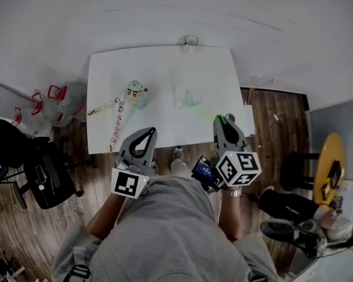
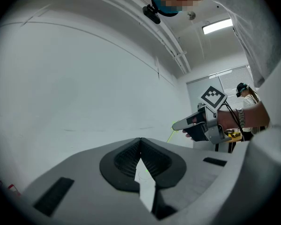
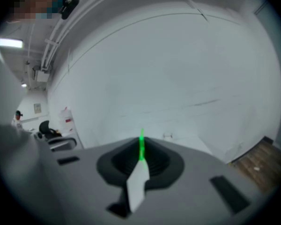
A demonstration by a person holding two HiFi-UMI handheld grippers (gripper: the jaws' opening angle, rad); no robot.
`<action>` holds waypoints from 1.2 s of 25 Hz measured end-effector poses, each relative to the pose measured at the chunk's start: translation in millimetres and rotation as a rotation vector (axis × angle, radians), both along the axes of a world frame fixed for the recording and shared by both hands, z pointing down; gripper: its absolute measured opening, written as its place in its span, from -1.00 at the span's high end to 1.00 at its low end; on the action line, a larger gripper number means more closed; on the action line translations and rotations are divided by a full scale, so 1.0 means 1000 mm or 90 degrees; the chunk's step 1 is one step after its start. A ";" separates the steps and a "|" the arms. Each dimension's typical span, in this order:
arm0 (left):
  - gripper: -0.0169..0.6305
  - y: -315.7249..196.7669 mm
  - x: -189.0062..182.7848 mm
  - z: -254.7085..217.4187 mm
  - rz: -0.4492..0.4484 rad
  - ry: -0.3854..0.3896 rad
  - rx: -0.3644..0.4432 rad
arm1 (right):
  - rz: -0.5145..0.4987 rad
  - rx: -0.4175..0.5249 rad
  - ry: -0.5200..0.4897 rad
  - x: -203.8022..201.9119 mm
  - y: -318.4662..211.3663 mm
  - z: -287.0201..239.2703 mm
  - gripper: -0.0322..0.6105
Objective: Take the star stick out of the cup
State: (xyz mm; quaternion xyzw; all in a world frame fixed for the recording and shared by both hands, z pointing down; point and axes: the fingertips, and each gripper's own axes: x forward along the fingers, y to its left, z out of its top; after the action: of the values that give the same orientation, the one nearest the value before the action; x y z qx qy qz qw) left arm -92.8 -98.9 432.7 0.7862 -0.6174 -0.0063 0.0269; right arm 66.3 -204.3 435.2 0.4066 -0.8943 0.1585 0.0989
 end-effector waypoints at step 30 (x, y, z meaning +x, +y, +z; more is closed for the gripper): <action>0.85 0.039 -0.003 -0.008 -0.006 -0.013 0.022 | -0.034 0.047 -0.019 -0.018 0.089 0.003 0.76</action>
State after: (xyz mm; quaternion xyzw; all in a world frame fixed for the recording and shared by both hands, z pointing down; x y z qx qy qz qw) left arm -95.5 -59.4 425.2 0.7836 -0.6212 -0.0091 0.0070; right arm 48.1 -115.4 437.9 0.3832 -0.9115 0.1291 0.0746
